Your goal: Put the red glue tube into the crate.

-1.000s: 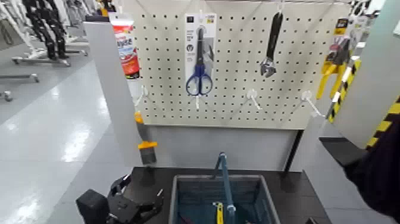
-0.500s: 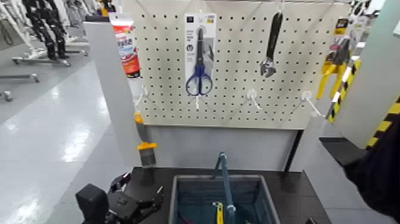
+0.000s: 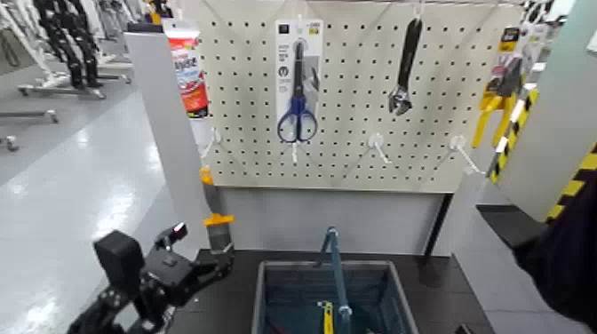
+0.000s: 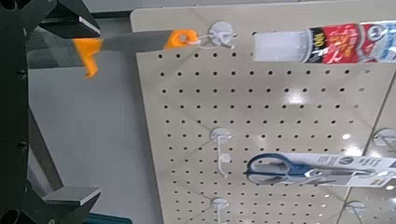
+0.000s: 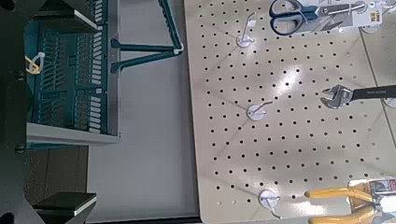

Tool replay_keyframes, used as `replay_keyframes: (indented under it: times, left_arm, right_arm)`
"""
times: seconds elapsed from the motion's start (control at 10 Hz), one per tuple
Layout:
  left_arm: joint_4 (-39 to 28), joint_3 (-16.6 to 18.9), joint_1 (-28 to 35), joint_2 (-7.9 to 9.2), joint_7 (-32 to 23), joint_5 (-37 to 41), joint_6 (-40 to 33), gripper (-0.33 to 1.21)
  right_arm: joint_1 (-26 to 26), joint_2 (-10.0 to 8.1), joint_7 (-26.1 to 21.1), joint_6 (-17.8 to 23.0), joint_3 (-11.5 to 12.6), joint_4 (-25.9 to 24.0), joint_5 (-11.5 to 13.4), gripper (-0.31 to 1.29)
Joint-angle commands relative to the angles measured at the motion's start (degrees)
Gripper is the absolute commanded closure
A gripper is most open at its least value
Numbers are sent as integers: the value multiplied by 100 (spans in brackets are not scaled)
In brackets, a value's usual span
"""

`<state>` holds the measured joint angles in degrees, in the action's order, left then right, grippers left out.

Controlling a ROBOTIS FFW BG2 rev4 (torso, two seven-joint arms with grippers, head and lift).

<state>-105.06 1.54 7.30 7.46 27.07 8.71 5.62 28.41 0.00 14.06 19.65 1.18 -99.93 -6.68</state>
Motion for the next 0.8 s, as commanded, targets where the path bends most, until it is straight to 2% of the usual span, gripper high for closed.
replay_keyframes:
  times: [0.1,0.4,0.7,0.8]
  left_arm:
    - [-111,232,-440,1,378,227,449,12]
    - [-358,426,-1003,265,651,333,1064,12]
    - [-349,768,-1521,335,976,491,1486,12]
    - [-331,768,-1688,397,1020,544,1600,12]
  right_arm:
    - [-11,79,0,-5,-12,0,0,4]
    - [-38,79,0,-5,-30,-9,0,4]
    - [-82,79,9,-5,-38,-9,-9,4]
    - [-99,79,35,-5,-38,0,-9,4]
